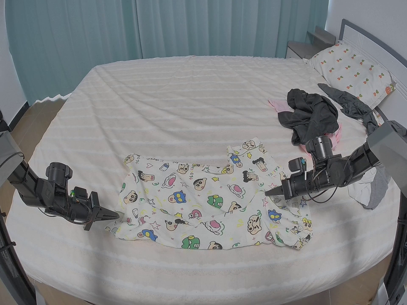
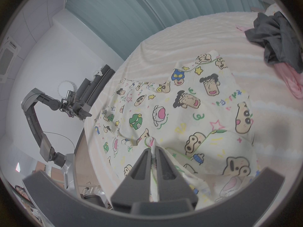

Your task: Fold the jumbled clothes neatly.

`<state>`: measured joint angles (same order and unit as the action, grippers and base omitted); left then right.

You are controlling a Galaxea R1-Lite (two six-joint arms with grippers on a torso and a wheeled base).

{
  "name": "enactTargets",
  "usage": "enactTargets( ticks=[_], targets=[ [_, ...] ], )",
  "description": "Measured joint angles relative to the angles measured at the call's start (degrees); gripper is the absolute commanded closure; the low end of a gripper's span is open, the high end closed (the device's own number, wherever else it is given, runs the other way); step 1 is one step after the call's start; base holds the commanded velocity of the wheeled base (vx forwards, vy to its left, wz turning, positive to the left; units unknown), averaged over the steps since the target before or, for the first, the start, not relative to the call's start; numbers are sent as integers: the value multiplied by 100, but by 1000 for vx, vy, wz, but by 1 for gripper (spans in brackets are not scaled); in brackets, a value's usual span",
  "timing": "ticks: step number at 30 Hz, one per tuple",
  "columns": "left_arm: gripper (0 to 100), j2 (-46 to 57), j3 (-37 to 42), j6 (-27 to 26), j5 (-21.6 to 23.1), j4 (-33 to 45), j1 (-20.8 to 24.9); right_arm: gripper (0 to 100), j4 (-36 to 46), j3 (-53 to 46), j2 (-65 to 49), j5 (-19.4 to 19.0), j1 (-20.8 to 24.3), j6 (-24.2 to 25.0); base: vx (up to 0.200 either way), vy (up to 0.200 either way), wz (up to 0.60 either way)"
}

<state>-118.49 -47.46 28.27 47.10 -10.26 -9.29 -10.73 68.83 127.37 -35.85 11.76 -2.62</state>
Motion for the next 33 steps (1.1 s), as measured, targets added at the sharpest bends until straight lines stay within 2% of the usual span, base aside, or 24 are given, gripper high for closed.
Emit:
enactTargets(
  ticks=[6,15,24,25,29,33],
  targets=[
    [100,0,0,0,0,0,0,100,-172,132,-11,187,59,-2,0,0,0],
    [100,0,7,0,0,0,0,100,-607,57,-77,709,334,-13,0,0,0],
    [100,0,13,0,0,0,0,100,-613,-708,-416,1246,758,-39,0,0,0],
    [100,0,16,0,0,1,0,0,-616,-789,-461,1306,813,-39,0,0,0],
    [100,0,16,2,0,1,0,0,-622,-1153,-623,1716,1025,-30,0,0,0],
    [100,2,20,2,0,1,0,0,-624,-1536,-794,1859,1235,5,0,0,0]
  ],
)
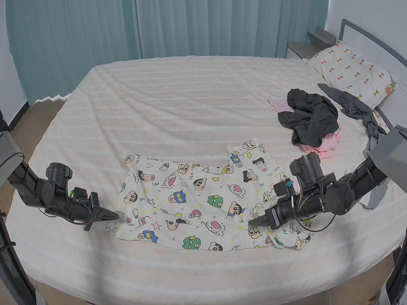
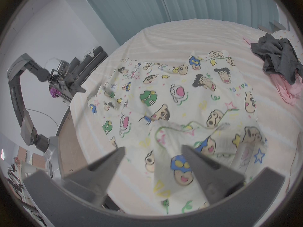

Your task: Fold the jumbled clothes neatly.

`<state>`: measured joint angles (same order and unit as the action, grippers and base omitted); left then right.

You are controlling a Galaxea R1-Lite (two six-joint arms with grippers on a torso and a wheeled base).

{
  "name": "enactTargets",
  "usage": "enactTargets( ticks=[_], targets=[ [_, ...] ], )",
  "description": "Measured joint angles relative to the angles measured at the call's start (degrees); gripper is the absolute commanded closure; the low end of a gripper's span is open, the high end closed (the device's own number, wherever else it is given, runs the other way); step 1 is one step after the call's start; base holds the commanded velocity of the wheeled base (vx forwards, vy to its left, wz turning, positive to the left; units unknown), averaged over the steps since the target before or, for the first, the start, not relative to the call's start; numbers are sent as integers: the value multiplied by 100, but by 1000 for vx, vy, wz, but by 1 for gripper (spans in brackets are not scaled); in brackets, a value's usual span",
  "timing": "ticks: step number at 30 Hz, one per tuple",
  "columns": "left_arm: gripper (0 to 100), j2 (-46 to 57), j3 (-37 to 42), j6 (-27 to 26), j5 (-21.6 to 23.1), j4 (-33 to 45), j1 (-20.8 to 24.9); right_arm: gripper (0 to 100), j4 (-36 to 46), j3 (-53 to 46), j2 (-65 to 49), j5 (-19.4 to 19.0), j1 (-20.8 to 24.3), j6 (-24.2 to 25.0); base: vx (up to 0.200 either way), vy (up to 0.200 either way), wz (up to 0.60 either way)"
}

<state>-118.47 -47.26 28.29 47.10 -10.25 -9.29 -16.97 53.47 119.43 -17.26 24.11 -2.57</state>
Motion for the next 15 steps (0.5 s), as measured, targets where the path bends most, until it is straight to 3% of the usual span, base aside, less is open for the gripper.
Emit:
enactTargets(
  ticks=[10,15],
  targets=[
    [100,2,5,-2,0,-1,0,0,-60,-722,-433,60,322,330,0,0,0],
    [100,2,7,-2,0,-1,0,0,-352,-713,-499,40,102,541,0,0,0]
  ],
)
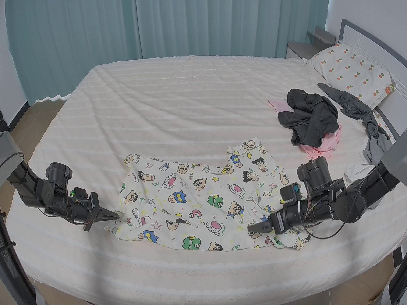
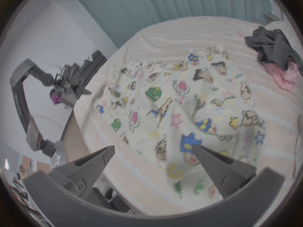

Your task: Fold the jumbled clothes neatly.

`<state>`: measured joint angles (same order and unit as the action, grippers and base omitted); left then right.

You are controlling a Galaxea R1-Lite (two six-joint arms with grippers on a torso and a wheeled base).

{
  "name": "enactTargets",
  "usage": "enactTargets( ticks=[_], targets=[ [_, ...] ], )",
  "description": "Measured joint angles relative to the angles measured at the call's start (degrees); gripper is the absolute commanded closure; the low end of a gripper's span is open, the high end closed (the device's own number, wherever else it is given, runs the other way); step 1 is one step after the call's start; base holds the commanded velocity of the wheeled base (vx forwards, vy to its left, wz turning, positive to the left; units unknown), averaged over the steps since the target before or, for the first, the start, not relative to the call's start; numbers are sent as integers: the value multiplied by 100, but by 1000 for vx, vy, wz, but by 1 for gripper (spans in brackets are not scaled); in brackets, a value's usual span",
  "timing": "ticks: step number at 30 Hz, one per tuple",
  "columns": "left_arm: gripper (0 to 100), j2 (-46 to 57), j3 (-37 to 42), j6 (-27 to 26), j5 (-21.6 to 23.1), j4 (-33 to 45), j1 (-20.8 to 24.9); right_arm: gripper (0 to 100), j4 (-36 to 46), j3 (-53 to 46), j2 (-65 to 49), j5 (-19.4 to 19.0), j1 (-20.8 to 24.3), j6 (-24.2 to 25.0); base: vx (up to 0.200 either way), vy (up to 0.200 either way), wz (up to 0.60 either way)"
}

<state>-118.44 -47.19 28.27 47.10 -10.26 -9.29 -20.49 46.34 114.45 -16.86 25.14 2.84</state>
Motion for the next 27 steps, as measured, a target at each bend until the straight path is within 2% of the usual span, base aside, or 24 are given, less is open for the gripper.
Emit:
enactTargets(
  ticks=[4,8,14,20,27],
  targets=[
    [100,1,0,0,0,0,0,0,-238,101,105,-158,-456,35,0,0,0],
    [100,1,0,0,0,0,0,0,-345,197,369,-649,-968,38,0,0,0],
    [100,1,0,2,0,0,0,0,-758,438,947,-1042,-1510,93,0,0,0],
    [100,1,0,2,0,0,0,0,-898,798,1347,-1264,-1621,402,0,0,0],
    [100,4,20,0,0,0,0,0,-901,1126,1648,-1291,-1580,451,0,0,0]
  ],
)
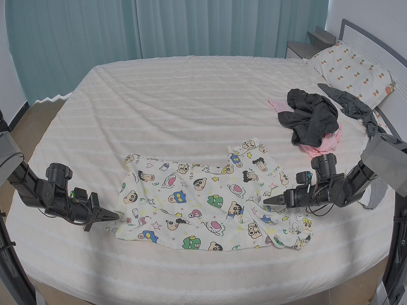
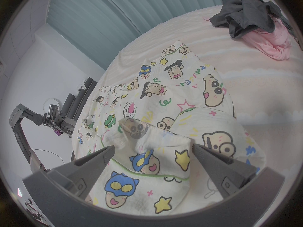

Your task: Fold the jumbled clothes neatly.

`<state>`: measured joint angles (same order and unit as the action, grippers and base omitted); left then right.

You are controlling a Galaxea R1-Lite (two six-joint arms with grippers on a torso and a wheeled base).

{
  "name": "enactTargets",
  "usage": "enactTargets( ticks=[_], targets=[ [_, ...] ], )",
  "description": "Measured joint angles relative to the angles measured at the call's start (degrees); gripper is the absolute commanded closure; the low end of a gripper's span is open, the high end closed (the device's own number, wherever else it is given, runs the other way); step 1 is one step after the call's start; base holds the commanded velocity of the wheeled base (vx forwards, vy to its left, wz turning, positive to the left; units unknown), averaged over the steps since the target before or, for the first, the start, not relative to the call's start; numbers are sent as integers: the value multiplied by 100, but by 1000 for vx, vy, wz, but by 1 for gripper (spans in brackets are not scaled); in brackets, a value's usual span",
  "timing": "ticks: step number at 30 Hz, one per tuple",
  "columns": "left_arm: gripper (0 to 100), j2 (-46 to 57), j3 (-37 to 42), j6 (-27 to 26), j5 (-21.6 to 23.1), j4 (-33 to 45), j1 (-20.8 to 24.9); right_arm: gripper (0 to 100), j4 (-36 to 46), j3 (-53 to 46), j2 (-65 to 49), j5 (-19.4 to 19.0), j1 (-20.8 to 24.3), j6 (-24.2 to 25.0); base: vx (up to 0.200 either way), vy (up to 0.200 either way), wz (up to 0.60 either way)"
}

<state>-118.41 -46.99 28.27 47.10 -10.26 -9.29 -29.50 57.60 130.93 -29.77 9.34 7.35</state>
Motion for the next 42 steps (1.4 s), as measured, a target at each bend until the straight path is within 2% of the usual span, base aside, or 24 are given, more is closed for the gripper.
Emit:
enactTargets(
  ticks=[13,14,28,33,42],
  targets=[
    [100,2,9,0,0,0,0,0,-2,107,160,35,-41,-29,0,0,0],
    [100,2,9,0,0,0,0,100,-5,118,182,35,-37,-29,0,0,0],
    [100,2,15,2,0,1,0,100,-165,74,140,-6,-166,-2,0,0,0],
    [100,5,17,2,0,1,0,100,-805,-88,38,-4,-229,112,0,0,0],
    [100,9,17,0,0,0,0,100,-1801,-221,-122,189,-262,738,0,0,0]
  ],
)
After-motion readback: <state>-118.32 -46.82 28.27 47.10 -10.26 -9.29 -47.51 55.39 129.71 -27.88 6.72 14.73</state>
